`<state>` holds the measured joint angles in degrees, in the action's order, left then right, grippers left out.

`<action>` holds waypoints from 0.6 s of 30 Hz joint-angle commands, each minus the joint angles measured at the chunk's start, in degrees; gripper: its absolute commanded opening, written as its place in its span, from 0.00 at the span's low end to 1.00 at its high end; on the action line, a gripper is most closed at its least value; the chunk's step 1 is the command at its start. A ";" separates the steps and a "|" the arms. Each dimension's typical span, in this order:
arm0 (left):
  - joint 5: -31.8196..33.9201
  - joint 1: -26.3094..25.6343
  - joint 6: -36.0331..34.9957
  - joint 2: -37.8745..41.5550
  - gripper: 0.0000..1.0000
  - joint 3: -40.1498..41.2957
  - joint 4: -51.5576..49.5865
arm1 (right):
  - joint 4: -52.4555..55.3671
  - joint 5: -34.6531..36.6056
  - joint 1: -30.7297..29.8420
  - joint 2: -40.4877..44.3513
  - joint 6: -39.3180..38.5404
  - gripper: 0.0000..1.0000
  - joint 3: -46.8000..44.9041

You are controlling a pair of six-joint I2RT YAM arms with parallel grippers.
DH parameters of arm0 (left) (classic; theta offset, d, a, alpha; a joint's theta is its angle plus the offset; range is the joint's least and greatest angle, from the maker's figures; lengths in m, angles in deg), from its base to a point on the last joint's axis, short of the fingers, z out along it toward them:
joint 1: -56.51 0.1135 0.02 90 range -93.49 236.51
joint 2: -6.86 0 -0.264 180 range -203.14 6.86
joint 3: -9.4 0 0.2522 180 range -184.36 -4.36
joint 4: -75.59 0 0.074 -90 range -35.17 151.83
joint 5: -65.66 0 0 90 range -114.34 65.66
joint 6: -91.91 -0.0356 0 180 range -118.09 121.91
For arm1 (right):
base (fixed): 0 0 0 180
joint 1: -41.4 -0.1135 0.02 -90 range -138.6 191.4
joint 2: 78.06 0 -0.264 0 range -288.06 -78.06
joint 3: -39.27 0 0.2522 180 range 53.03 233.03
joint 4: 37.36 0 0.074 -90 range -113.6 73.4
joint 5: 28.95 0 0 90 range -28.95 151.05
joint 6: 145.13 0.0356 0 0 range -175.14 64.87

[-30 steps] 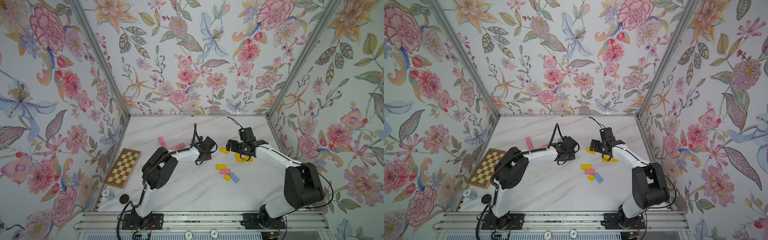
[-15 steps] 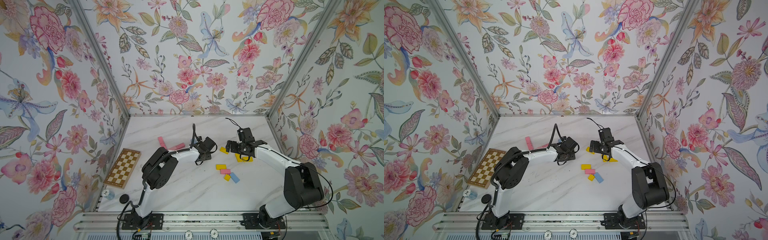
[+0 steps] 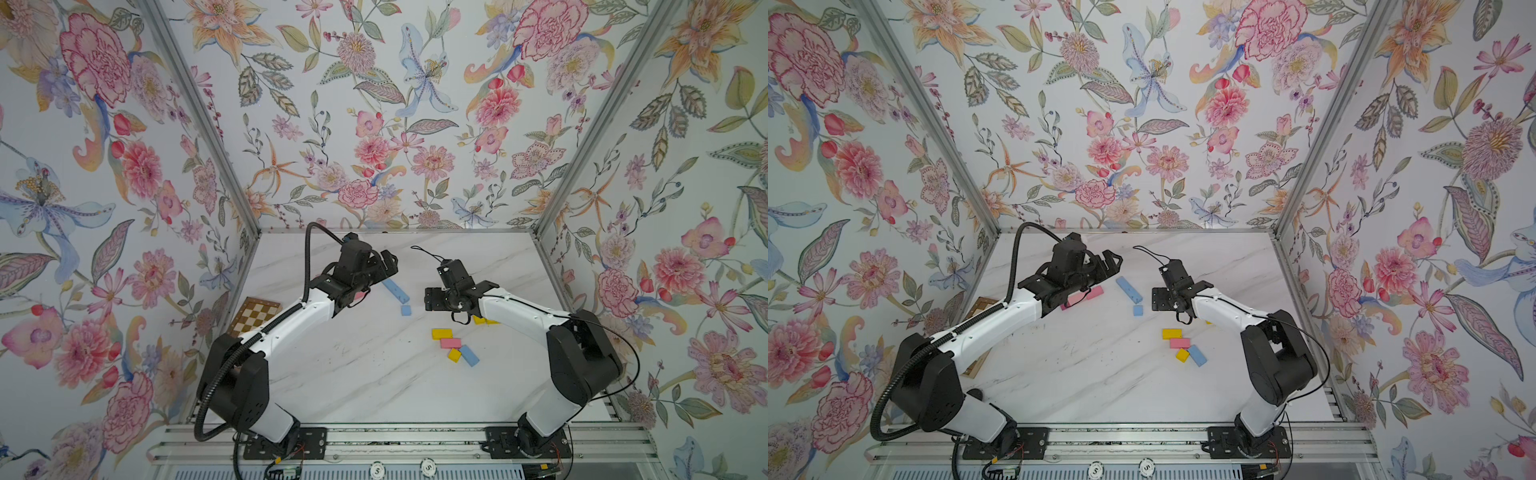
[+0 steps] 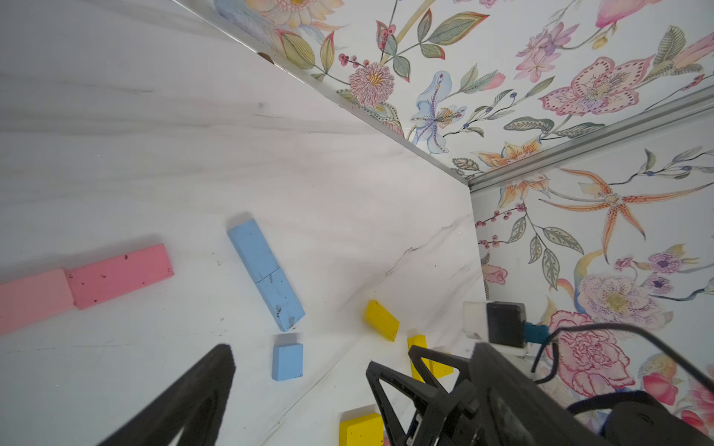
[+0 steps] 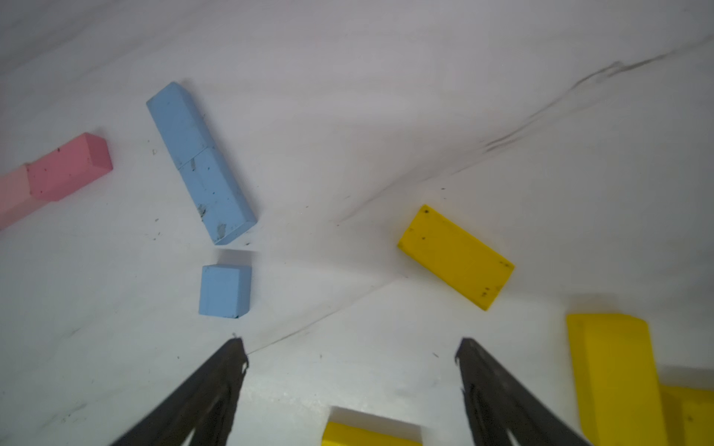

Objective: Assemble the letter v with building blocks
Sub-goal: Assemble the building block at the center of the board.

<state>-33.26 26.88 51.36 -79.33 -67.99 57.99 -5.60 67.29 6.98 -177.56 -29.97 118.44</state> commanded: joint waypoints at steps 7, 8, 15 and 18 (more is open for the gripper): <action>-13.27 5.28 7.88 6.76 0.99 19.19 18.97 | 2.35 1.45 -6.81 -13.26 1.55 0.70 11.61; -13.38 5.55 8.62 6.97 0.99 20.39 19.93 | 2.92 1.73 -7.15 -14.31 1.48 0.69 12.51; -14.25 7.69 12.15 7.77 0.99 26.49 25.59 | 4.68 2.37 -7.76 -18.96 0.82 0.49 15.81; -14.44 8.33 12.40 7.99 0.99 27.32 26.10 | 5.79 3.03 -8.33 -19.92 0.21 0.43 16.62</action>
<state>-46.40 34.38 62.35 -72.67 -41.76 80.63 -2.56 68.91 -0.41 -196.19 -29.16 133.52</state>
